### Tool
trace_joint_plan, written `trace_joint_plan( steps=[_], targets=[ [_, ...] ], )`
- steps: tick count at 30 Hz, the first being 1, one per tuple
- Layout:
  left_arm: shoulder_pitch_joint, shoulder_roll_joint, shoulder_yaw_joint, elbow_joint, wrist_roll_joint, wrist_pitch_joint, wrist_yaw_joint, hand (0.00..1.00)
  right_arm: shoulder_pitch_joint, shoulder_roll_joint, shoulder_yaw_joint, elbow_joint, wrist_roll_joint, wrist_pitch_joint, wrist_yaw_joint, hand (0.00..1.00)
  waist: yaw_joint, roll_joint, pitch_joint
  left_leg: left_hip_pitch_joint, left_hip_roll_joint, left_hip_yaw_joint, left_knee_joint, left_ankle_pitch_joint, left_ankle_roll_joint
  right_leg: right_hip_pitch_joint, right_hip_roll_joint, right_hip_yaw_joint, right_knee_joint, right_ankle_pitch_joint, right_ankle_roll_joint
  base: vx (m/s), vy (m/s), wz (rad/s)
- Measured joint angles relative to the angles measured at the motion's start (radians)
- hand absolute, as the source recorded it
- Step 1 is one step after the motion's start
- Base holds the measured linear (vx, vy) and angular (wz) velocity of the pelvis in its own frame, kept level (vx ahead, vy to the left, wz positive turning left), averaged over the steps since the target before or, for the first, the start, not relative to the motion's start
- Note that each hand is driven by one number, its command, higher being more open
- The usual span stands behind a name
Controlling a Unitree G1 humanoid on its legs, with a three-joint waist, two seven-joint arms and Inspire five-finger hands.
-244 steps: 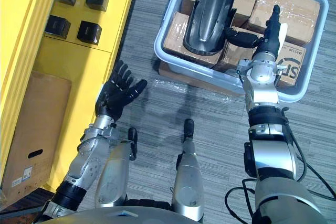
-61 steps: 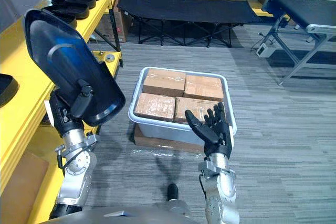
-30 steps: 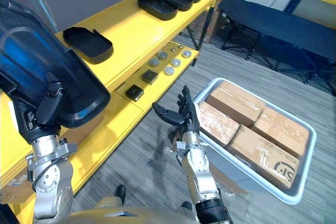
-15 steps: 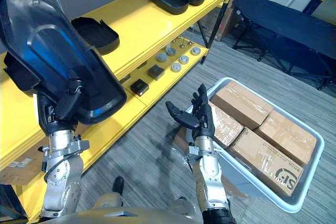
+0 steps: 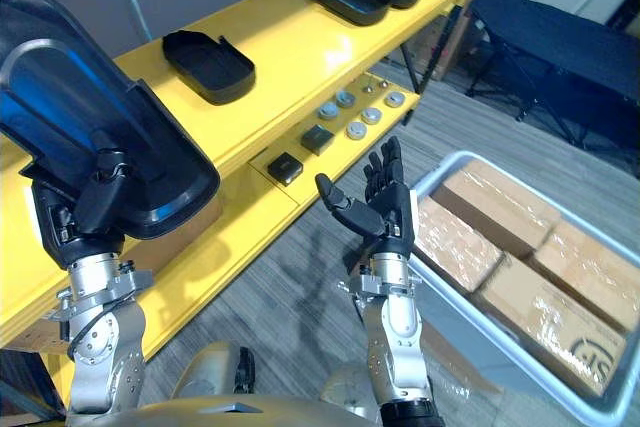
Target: Walk over and take three plastic housings, then place them on the shelf
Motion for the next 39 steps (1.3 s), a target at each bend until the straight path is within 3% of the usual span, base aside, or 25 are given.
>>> trace_joint_plan(
  steps=[1,3,4,6,7,8,9,11,13,18,21,25,30,31,32,33,35,36,37,38,39],
  targets=[
    [-0.002,0.003,0.013,0.0,0.008,0.0,0.01,0.0,-0.004,0.025,0.002,0.0,-0.001,-0.016,0.014,1.0,-0.002,0.004,0.001,0.042,-0.004,-0.023,-0.048,0.009,0.015,-0.019,0.021,0.011,0.04,-0.027,0.013,0.37,-0.003,0.58],
    [-0.014,0.007,0.039,0.0,0.036,0.0,0.035,0.0,-0.026,0.033,0.009,-0.015,-0.003,-0.044,0.041,1.0,-0.003,0.007,-0.003,0.095,0.004,-0.069,-0.122,0.035,-0.002,-0.035,0.081,-0.011,-0.017,-0.116,0.013,0.36,-0.057,0.63],
    [-0.031,0.013,0.041,0.0,0.034,0.0,0.048,0.0,-0.045,0.027,0.01,-0.044,-0.012,-0.058,0.048,1.0,-0.004,0.01,-0.004,0.124,0.011,-0.102,-0.175,0.054,-0.013,-0.052,0.129,-0.014,-0.126,-0.153,0.008,0.35,-0.132,0.88],
    [-0.058,0.015,0.038,0.003,0.034,0.0,0.058,0.0,-0.082,0.004,0.013,-0.102,-0.014,-0.079,0.048,1.0,-0.027,0.024,-0.014,0.135,0.031,-0.159,-0.206,0.065,-0.024,-0.084,0.207,0.051,-0.319,-0.152,0.01,0.38,-0.205,1.01],
    [-0.083,0.016,0.031,0.015,0.034,0.0,0.06,0.0,-0.109,-0.018,0.011,-0.141,-0.014,-0.091,0.046,1.0,-0.029,0.028,-0.015,0.147,0.041,-0.195,-0.207,0.057,-0.05,-0.101,0.25,0.113,-0.435,-0.123,0.045,0.36,-0.227,0.98],
    [-0.092,0.026,0.024,0.023,0.034,0.0,0.064,0.0,-0.133,-0.034,0.011,-0.167,-0.015,-0.093,0.045,1.0,-0.03,0.017,-0.025,0.165,0.038,-0.224,-0.2,0.035,-0.091,-0.076,0.259,0.146,-0.601,0.021,0.047,0.45,-0.327,0.93],
    [-0.095,0.037,0.025,0.025,0.034,0.0,0.065,0.0,-0.143,-0.037,0.011,-0.178,-0.015,-0.093,0.045,1.0,-0.029,-0.002,-0.036,0.174,0.03,-0.237,-0.198,0.02,-0.114,-0.072,0.253,0.149,-0.659,0.135,0.074,0.29,-0.243,0.78],
    [-0.099,0.007,0.003,0.06,0.035,-0.002,0.067,0.0,-0.186,-0.091,-0.001,-0.171,-0.004,-0.1,0.047,1.0,-0.024,0.067,-0.065,0.175,0.097,-0.264,-0.202,0.013,-0.147,-0.029,0.293,0.072,-0.679,0.122,0.067,0.32,-0.268,0.61],
    [-0.105,-0.006,-0.009,0.065,0.034,-0.002,0.046,0.0,-0.22,-0.119,-0.021,-0.165,-0.003,-0.1,0.051,1.0,-0.026,0.086,-0.076,0.188,0.143,-0.196,-0.239,0.062,-0.148,0.032,0.308,0.014,-0.73,0.104,0.039,0.24,-0.24,0.66],
    [-0.128,-0.025,-0.031,0.06,0.017,-0.003,-0.039,0.0,-0.177,-0.117,-0.066,-0.169,-0.006,-0.1,0.061,1.0,-0.048,0.091,-0.082,0.238,0.157,0.027,-0.327,0.164,-0.122,0.136,0.267,-0.121,-0.756,0.088,0.016,0.11,-0.103,0.81],
    [-0.14,-0.025,-0.047,0.057,0.016,-0.022,-0.055,0.0,-0.176,-0.108,-0.069,-0.18,-0.005,-0.101,0.081,1.0,-0.037,0.101,-0.091,0.239,0.147,0.023,-0.397,0.168,-0.122,0.134,0.26,-0.142,-0.782,0.089,0.017,-0.03,0.043,0.41],
    [-0.115,-0.025,-0.061,0.013,0.017,-0.019,-0.054,0.0,-0.157,-0.055,-0.015,-0.18,-0.001,-0.098,0.114,1.0,-0.021,0.091,-0.093,0.242,0.126,0.015,-0.447,0.186,-0.115,0.159,0.246,-0.153,-0.85,0.117,0.05,-0.09,0.04,0.17],
    [-0.06,-0.024,-0.062,-0.057,0.046,-0.019,-0.006,0.0,-0.128,-0.028,0.073,-0.179,0.089,-0.055,0.177,1.0,-0.001,0.088,-0.094,0.167,0.115,-0.031,-0.361,0.18,-0.107,0.173,0.231,-0.18,-0.894,0.138,0.048,-0.11,0.048,0.28],
    [-0.059,-0.025,-0.058,-0.057,0.048,-0.019,0.005,0.0,-0.128,-0.032,0.078,-0.177,0.097,-0.039,0.187,1.0,0.002,0.085,-0.092,0.153,0.112,-0.029,-0.349,0.171,-0.077,0.181,0.216,-0.204,-0.897,0.144,0.047,-0.12,0.095,0.54],
    [-0.057,-0.024,-0.059,-0.057,0.061,-0.02,0.002,0.0,-0.128,-0.035,0.078,-0.177,0.104,-0.035,0.194,1.0,-0.004,0.072,-0.084,0.126,0.125,0.007,-0.294,0.139,-0.021,0.188,0.194,-0.244,-0.891,0.15,0.05,-0.14,0.12,0.65],
    [-0.054,-0.022,-0.059,-0.057,0.074,-0.021,-0.003,0.0,-0.128,-0.036,0.074,-0.177,0.105,-0.035,0.193,1.0,-0.004,0.073,-0.084,0.114,0.142,0.023,-0.266,0.138,-0.018,0.188,0.183,-0.253,-0.881,0.149,0.05,-0.1,0.143,0.62],
    [-0.022,-0.016,-0.046,-0.057,0.115,-0.027,-0.015,0.0,-0.135,-0.044,0.077,-0.176,0.108,-0.035,0.2,1.0,-0.001,0.07,-0.082,0.098,0.214,0.019,-0.195,0.141,-0.024,0.181,0.139,-0.255,-0.853,0.148,0.074,-0.1,0.24,0.21],
    [-0.016,-0.015,-0.046,-0.057,0.117,-0.027,-0.016,0.0,-0.136,-0.053,0.078,-0.176,0.11,-0.035,0.207,1.0,-0.002,0.075,-0.084,0.1,0.221,0.009,-0.189,0.147,-0.034,0.177,0.127,-0.251,-0.846,0.147,0.087,-0.08,0.37,0.07],
    [-0.013,-0.015,-0.046,-0.056,0.118,-0.027,-0.022,0.0,-0.14,-0.075,0.08,-0.173,0.128,-0.037,0.222,1.0,-0.007,0.089,-0.091,0.104,0.231,-0.018,-0.189,0.13,-0.092,0.167,0.102,-0.246,-0.831,0.148,0.122,-0.06,0.364,0.06],
    [-0.015,-0.012,-0.042,-0.056,0.12,-0.028,-0.035,0.0,-0.147,-0.084,0.082,-0.16,0.157,-0.044,0.233,1.0,-0.008,0.097,-0.095,0.108,0.218,-0.01,-0.203,0.091,-0.178,0.16,0.081,-0.229,-0.829,0.157,0.139,-0.07,0.608,-0.09],
    [-0.014,0.012,-0.026,-0.054,0.12,-0.03,-0.054,0.0,-0.158,-0.066,0.09,-0.12,0.186,-0.05,0.236,1.0,0.0,0.06,-0.079,0.111,0.168,0.025,-0.178,0.072,-0.159,0.164,0.038,-0.19,-0.843,0.163,0.147,-0.06,0.496,-0.2]
  ],
)
